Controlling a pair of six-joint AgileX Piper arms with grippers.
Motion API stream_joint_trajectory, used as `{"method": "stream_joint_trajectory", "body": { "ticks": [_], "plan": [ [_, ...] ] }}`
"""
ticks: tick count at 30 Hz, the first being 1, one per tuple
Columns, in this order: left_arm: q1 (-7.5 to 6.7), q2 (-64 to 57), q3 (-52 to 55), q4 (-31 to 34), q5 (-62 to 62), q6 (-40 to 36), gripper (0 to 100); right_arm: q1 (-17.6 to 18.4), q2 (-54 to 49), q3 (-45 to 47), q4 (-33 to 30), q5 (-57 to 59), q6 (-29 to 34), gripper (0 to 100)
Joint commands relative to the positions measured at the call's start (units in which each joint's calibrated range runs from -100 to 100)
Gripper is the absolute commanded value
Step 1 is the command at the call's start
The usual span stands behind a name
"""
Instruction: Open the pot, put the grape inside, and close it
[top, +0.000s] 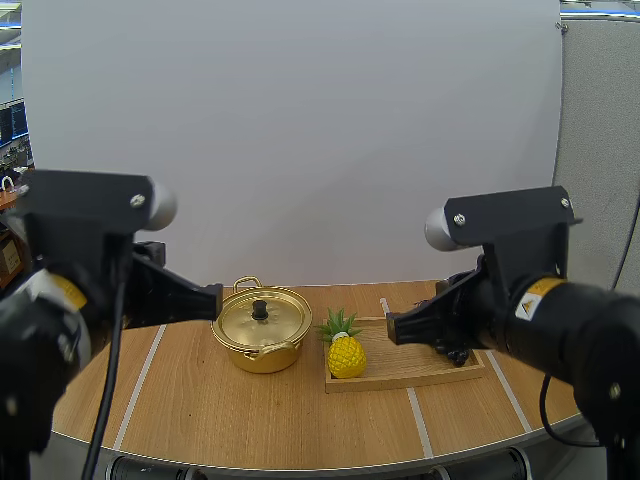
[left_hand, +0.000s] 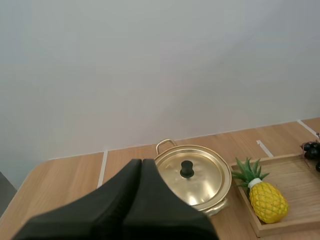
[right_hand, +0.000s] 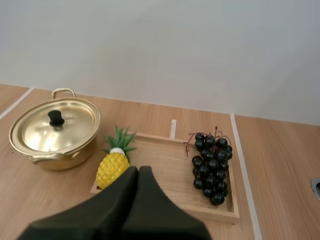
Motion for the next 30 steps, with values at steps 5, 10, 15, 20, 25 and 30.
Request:
{"method": "stream_joint_trajectory", "body": {
  "ticks": [5,10,15,20,25,30],
  "plan": [
    [-0.01,13.6,-3.2,-2.9,-4.5,4.2,0,-0.3,10.6,-0.6,-1.7,0.3,0.6,0],
    [-0.01,21.2,-5.1,-4.5,-4.8,5.1,0,-0.3,16.2,-0.6,-2.7,-0.2,0.6,0],
    [-0.01,26.4,-5.1,-6.7,-6.6,5.1,4,-0.3,18.9,-0.6,-5.7,-1.5,0.6,0],
    [-0.01,28.8,-5.1,-7.7,-8.9,5.1,34,-0.3,19.0,-0.6,-6.3,-4.8,0.6,59],
    [-0.01,28.9,-5.1,-7.9,-9.0,7.3,96,-0.3,19.0,-0.6,-6.4,-5.6,0.6,100],
    [-0.01,30.2,-5.1,-13.0,-8.4,19.1,100,-0.3,19.0,-0.6,-6.5,-6.0,0.0,100]
  ]
}}
